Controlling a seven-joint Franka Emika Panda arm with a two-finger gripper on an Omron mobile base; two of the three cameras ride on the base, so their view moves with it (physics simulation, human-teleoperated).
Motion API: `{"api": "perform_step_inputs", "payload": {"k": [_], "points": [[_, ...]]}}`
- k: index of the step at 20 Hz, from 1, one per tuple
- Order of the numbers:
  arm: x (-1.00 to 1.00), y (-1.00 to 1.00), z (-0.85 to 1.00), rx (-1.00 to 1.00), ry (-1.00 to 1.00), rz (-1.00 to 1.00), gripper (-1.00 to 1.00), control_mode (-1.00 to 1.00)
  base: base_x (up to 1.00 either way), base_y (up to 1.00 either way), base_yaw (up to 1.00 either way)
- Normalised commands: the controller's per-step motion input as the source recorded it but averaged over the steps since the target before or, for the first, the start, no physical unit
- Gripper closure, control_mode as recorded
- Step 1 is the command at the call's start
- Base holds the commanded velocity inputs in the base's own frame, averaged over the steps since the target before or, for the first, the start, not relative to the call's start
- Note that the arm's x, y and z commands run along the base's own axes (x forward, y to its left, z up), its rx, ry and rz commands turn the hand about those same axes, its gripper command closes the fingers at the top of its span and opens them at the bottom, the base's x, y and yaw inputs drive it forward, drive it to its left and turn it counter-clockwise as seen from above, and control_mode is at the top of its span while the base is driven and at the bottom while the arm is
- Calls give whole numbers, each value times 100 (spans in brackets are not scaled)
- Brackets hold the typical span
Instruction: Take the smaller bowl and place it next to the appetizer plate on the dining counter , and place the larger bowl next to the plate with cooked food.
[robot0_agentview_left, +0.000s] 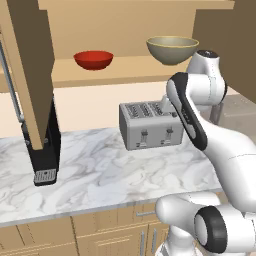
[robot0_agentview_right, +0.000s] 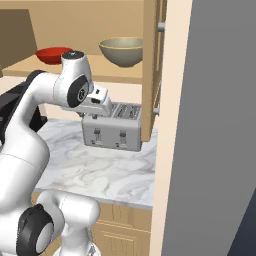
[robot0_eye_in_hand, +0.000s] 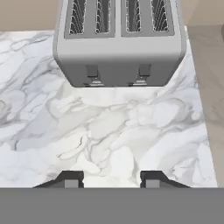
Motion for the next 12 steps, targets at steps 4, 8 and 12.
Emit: {"api": "perform_step_inputs", "payload": {"k": [4, 8, 12], "points": [[-10, 0, 6, 0, -13, 0, -100, -100, 0, 0, 0], [-25, 3, 17, -1, -30, -3, -100, -100, 0, 0, 0], [-34, 0, 25, 0, -43, -4, -100, -100, 0, 0, 0]]}}
